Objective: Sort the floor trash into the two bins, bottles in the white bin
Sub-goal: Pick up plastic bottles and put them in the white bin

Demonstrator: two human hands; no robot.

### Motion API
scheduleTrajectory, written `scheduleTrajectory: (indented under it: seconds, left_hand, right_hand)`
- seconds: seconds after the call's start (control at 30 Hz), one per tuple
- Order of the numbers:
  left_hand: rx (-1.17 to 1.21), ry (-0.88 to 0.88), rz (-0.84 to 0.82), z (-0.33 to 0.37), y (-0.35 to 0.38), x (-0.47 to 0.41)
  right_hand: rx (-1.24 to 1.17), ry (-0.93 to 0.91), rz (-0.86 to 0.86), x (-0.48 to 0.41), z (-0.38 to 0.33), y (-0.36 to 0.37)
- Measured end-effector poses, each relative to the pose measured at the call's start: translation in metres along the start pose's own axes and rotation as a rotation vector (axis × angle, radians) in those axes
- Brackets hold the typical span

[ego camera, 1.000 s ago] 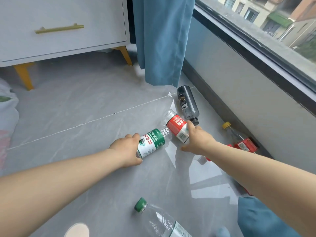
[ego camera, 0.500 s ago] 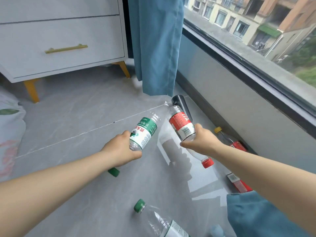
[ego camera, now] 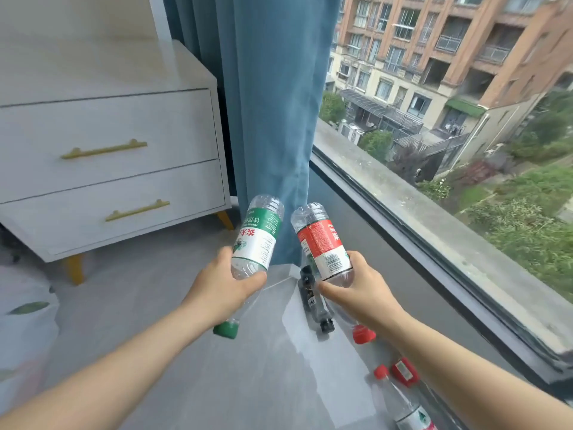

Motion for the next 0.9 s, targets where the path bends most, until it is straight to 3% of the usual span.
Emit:
scheduleTrajectory:
  seconds: [0.33, 0.5, 0.9]
  left_hand:
    - [0.002, 0.11, 0.083, 0.234, -0.189, 0.047]
    - [-0.006, 0.27, 0.116, 0.368, -0.293, 0.095]
    - [0.041, 0.454, 0.225, 0.648, -0.536, 0.224]
  right_hand:
    - [-0.075, -0.074, 0.072, 0.025, -0.214, -0.191]
    - [-0.061, -0.134, 0.104, 0.064, -0.33, -0.301]
    - [-0.116, -0.377, 0.273, 0.172, -0.613, -0.569]
Point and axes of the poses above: each hand's wrist, its own x-axis away from the middle knuckle, its own y-axis out of the palm, z = x × y, the point moved 9 cm from there along -x, towards the middle knuckle, and after that the axes turned 1 degree about -z, right-handed, at the moved point
